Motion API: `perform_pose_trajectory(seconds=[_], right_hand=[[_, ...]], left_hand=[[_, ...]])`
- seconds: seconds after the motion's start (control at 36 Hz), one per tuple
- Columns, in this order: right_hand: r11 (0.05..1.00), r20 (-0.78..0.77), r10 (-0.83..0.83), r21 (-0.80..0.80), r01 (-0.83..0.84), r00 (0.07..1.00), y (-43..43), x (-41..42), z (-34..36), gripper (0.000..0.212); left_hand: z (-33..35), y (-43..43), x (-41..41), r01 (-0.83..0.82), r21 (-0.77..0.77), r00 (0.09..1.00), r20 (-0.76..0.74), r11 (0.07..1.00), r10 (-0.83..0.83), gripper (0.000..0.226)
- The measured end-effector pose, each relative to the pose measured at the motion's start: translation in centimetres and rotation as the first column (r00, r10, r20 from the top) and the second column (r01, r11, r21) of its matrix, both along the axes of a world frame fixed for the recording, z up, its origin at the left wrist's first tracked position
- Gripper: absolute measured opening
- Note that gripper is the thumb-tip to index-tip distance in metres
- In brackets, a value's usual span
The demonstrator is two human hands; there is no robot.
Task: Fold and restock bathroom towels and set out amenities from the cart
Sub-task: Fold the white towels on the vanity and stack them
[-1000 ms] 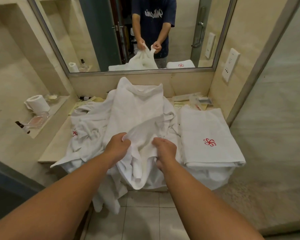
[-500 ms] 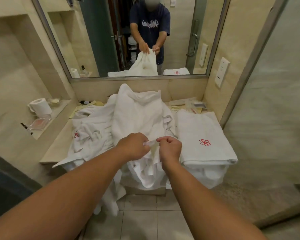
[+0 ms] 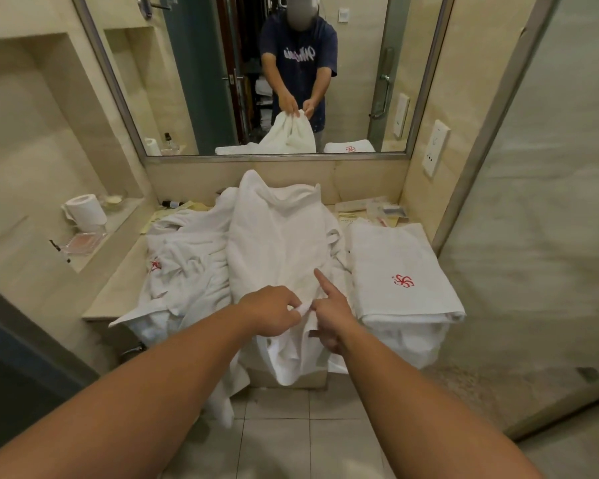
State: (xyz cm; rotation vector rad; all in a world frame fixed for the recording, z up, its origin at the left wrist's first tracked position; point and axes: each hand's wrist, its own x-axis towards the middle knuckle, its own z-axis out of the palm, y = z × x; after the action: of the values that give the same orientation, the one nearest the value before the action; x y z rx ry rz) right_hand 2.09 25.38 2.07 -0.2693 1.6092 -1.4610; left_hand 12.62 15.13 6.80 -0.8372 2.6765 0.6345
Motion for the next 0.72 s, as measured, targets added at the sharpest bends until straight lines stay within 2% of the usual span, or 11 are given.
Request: perform_pose_trajectory(seconds=[0.06,0.08,0.14,0.19,0.25,0.33,0.42,0.47,0.53,0.58,0.72], right_hand=[[1.0,0.027,-0.002,-0.008,0.002,1.0,0.0,-0.1,0.3,0.074],[1.0,0.051,-0.02,0.005,0.02,0.998,-0.1,-0.1,0.5,0.065],[0.998,0.116,-0.051,0.037,0.047,0.992,-0.2,-0.1,0.7,0.042],[0.995,0.148,-0.062,0.086,0.049,0.987,-0.2,-0.2,0.3,0.027],[0.988,0.029,-0.069,0.143,0.064,0.997,-0.4,-0.6,-0.6,0.027],[0.961,-0.178,-0.101,0.236,0.142,0.979,-0.1,-1.0,-1.5,0.008],[0.93,-0.222,-0.094,0.328,0.165,0.97,0.6,-1.7,-2.7,0.013],[0.91,-0.26,0.009,0.402,0.1,0.966,0.8,-2.6,-3.9,0.009],[0.887,-0.275,0.107,0.46,0.033,0.955,1.0,-3.3,-4.8,0.011],[0.87,-0.273,0.187,0.493,-0.03,0.944,1.3,-3.3,-4.9,0.015],[0.857,-0.364,0.253,0.513,-0.034,0.897,2.1,-2.8,-4.8,0.034]], left_hand=[[-0.2,0.4,0.3,-0.001,0.027,1.0,-0.007,1.0,0.001,0.017],[-0.3,0.4,0.4,-0.01,0.048,1.0,-0.02,0.999,0.011,0.017],[-0.4,0.5,0.8,-0.028,0.079,0.999,-0.039,0.997,0.031,0.029],[-0.3,0.4,1.2,-0.03,0.078,0.997,-0.064,0.996,0.035,0.051],[-0.4,0.2,1.7,-0.055,0.063,0.991,-0.115,0.996,0.062,0.058],[-0.2,-0.4,2.4,-0.114,0.031,0.976,-0.185,0.993,0.118,0.061],[0.1,-1.0,3.3,-0.14,0.035,0.97,-0.195,0.99,0.144,0.074],[0.2,-1.2,3.9,-0.164,0.047,0.969,-0.181,0.985,0.17,0.075],[0.1,-1.3,4.2,-0.212,0.032,0.957,-0.198,0.977,0.214,0.056],[0.1,-1.4,4.5,-0.257,-0.021,0.942,-0.23,0.966,0.246,0.018],[0.2,-1.7,5.2,-0.345,0.016,0.874,-0.36,0.938,0.327,0.014]])
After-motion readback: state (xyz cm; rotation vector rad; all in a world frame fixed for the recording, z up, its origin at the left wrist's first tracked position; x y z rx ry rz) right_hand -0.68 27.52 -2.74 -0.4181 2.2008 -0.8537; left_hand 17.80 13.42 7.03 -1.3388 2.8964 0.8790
